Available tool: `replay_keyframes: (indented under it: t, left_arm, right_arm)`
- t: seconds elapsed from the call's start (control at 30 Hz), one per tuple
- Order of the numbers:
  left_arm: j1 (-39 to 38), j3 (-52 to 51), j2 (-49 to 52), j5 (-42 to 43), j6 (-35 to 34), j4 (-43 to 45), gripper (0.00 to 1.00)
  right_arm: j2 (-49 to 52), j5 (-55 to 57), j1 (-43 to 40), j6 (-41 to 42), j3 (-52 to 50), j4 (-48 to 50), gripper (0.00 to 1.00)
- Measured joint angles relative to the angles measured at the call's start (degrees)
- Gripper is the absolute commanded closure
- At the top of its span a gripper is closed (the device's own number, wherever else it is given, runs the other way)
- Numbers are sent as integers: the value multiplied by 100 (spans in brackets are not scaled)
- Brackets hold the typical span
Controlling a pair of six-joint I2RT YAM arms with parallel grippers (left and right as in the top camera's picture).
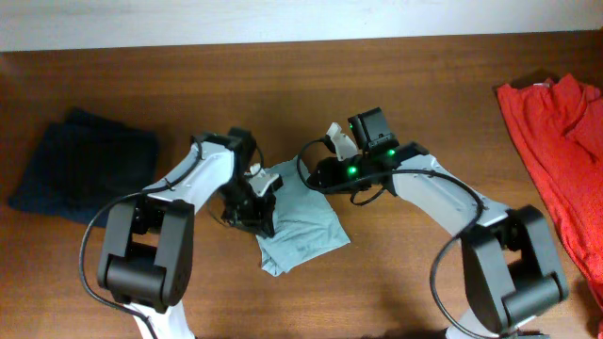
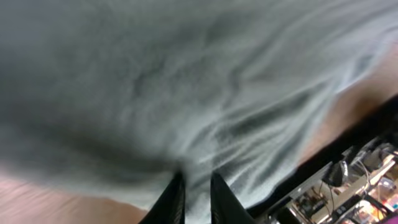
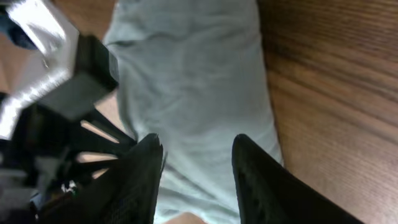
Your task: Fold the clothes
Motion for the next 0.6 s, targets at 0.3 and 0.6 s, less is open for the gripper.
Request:
replay_keyframes:
  t: [0.3,0.6]
  left_arm:
    - [22,-1226,-297,188,-649,953,84]
    - [24,-1456,-356,372,-866,1014,85]
  right_arm:
    - [577,-122,48,138,-2,752,61]
    - [1080,621,87,616,0,1093,65]
